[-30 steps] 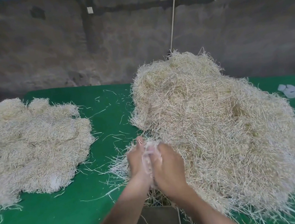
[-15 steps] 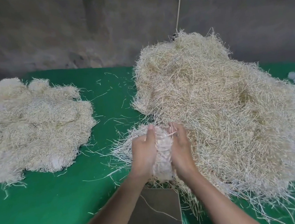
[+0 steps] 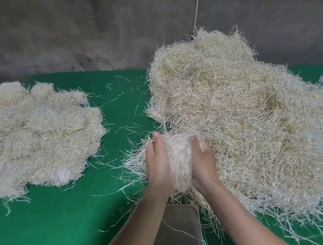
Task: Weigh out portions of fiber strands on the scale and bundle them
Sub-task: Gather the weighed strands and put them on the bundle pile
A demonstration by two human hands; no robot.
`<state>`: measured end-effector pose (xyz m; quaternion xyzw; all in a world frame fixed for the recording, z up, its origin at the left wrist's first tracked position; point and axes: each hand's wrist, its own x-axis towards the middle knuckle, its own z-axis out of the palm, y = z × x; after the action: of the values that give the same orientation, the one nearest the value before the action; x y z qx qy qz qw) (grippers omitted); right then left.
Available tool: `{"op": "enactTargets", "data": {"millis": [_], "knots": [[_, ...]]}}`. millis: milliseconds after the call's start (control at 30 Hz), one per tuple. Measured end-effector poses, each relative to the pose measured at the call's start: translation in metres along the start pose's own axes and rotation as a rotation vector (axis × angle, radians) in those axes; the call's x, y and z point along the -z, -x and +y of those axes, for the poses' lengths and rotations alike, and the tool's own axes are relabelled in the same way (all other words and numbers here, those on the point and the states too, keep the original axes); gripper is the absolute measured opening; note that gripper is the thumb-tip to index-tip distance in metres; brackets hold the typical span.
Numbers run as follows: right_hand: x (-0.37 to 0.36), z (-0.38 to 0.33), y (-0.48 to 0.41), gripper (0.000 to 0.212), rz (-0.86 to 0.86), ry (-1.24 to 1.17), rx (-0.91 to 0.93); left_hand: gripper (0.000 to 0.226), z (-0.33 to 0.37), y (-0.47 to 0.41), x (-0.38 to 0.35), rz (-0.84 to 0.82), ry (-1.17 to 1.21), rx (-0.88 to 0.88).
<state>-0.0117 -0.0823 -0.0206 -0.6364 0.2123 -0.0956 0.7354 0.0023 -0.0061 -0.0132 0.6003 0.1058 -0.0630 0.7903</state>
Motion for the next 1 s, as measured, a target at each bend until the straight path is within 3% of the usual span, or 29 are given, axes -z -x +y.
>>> {"op": "enactTargets", "data": {"millis": [100, 167, 233, 300, 400, 467, 567, 633, 733, 800, 867, 933, 1000], "knots": [[0.012, -0.004, -0.01, 0.049, 0.025, -0.155, -0.091, 0.083, -0.014, 0.019, 0.011, -0.088, -0.104, -0.103], [0.009, 0.009, 0.001, 0.045, -0.064, 0.017, -0.012, 0.115, -0.016, 0.032, 0.009, -0.166, -0.198, -0.057], [0.009, 0.024, 0.009, 0.033, -0.155, 0.159, 0.068, 0.127, -0.012, 0.025, 0.008, -0.092, -0.124, 0.028], [0.012, 0.029, 0.018, 0.022, -0.258, 0.187, 0.023, 0.119, -0.001, 0.007, 0.01, 0.082, -0.009, 0.096], [0.029, 0.034, 0.032, 0.075, -0.398, 0.209, 0.164, 0.101, 0.001, -0.016, 0.021, 0.177, -0.026, 0.059], [0.025, 0.027, 0.036, 0.087, -0.405, 0.176, 0.281, 0.088, -0.008, -0.015, 0.021, 0.172, -0.155, -0.004], [0.011, 0.007, 0.014, 0.071, -0.243, 0.399, 0.468, 0.058, -0.02, -0.005, 0.011, -0.158, -0.241, -0.157], [0.002, -0.01, -0.005, 0.052, -0.239, 0.403, 0.383, 0.048, -0.014, -0.004, 0.005, -0.288, -0.27, -0.289], [-0.014, -0.004, -0.013, 0.058, -0.258, 0.226, 0.165, 0.059, 0.004, -0.022, 0.005, -0.115, -0.316, -0.341], [-0.026, 0.0, -0.008, 0.064, -0.186, 0.152, 0.1, 0.044, 0.008, -0.034, 0.005, 0.089, -0.493, -0.543], [-0.03, -0.003, -0.019, 0.039, -0.072, 0.126, 0.088, 0.018, 0.012, -0.041, 0.001, 0.148, -0.622, -0.605], [-0.024, -0.018, -0.037, 0.032, 0.045, 0.094, 0.096, 0.05, 0.011, -0.045, -0.001, 0.101, -0.51, -0.469], [-0.016, -0.027, -0.053, 0.071, 0.109, 0.056, 0.076, 0.082, 0.011, -0.045, 0.005, -0.051, -0.235, -0.186]]}}
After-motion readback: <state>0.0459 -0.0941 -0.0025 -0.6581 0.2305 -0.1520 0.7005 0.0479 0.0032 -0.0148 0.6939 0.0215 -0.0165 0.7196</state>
